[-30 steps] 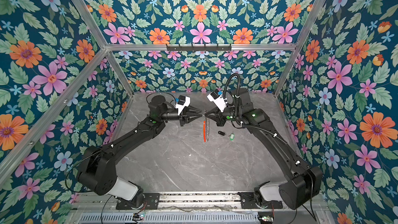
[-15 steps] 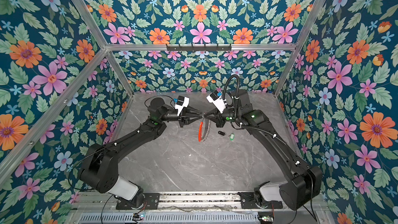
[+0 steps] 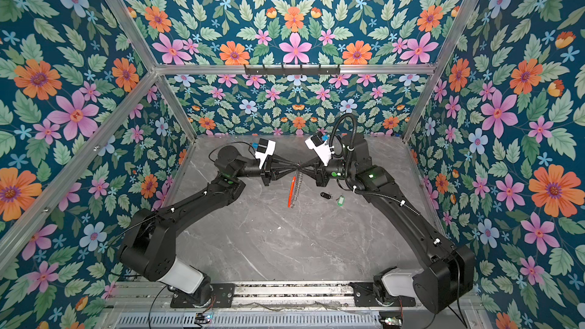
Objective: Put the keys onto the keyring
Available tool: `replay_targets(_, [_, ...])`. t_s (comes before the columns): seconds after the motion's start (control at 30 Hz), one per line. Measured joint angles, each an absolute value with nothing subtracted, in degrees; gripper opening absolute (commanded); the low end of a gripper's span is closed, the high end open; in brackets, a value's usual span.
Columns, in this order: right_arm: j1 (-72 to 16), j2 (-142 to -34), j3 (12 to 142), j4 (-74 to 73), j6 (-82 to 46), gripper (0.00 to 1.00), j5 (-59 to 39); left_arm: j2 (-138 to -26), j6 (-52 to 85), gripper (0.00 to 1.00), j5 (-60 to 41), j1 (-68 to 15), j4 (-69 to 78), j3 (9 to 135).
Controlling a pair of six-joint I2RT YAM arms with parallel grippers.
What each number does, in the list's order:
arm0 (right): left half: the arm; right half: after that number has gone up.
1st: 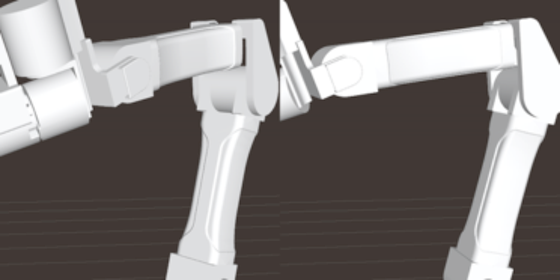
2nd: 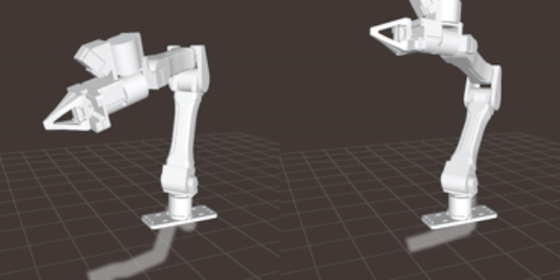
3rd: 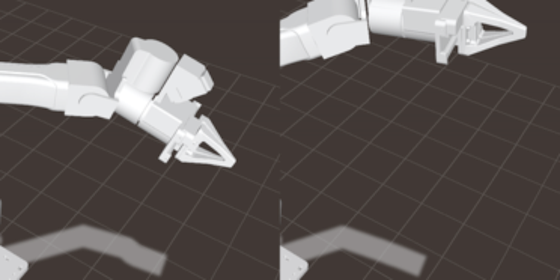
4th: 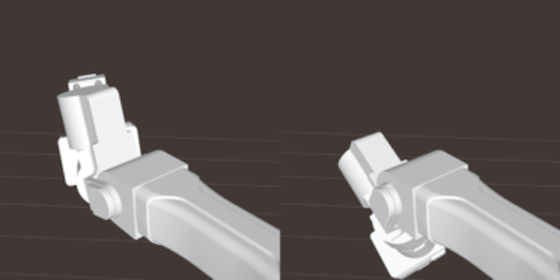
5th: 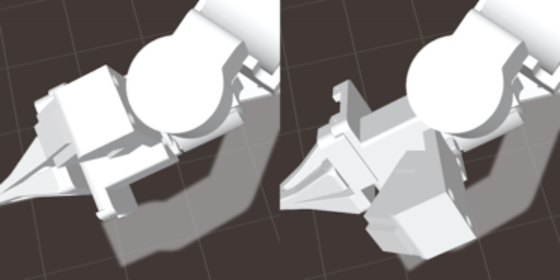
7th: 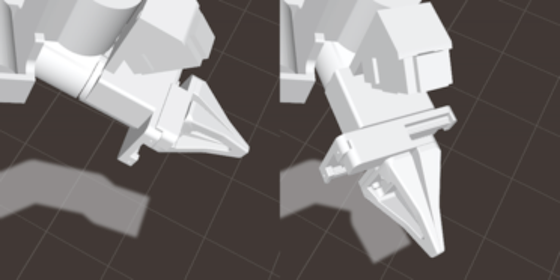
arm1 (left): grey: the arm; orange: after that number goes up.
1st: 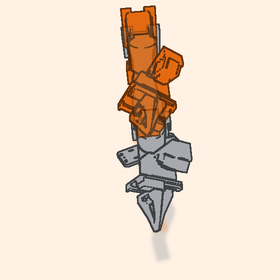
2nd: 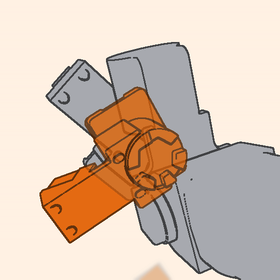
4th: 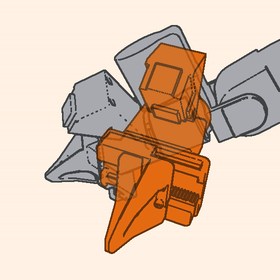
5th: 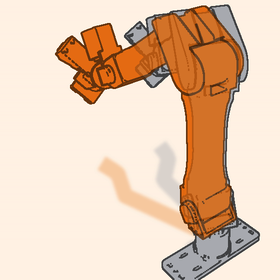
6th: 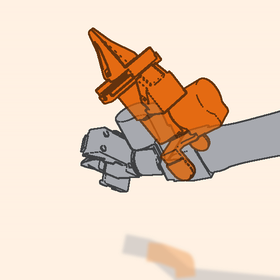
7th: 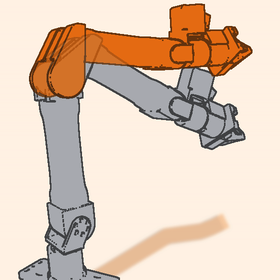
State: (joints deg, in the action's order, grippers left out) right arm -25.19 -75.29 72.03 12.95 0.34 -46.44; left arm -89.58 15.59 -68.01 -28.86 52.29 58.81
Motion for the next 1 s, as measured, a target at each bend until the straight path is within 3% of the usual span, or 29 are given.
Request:
replay_targets(0.07, [-25.17,-75.18,71.66,12.1,0.14,0.0,-46.28,-89.82,16.82,0.01,-68.12,-28.86,53.04,58.85])
replay_targets(0.33, [-24.71,-75.18,67.99,4.43,-3.95,0.0,-46.35,-90.0,19.57,0.0,-68.03,-28.58,54.04,58.96])
replay_targets(0.43, [-24.34,-75.18,65.84,-0.75,-7.75,0.24,-46.7,-89.19,20.69,0.0,-66.48,-28.56,52.86,58.94])
replay_targets(0.57, [-22.41,-74.15,62.59,-5.87,-13.87,0.34,-45.71,-87.72,22.28,0.0,-63.66,-28.62,50.11,60.42])
replay_targets(0.77, [-17.08,-68.36,58.35,-5.34,-20.23,0.37,-37.34,-87.22,26.28,0.0,-59.57,-28.62,51.18,58.17])
replay_targets(1.0, [-13.91,-68.29,58.76,12.36,-22.33,0.37,-18.0,-87.5,31.46,0.0,-55.05,-28.62,54.81,56.23])
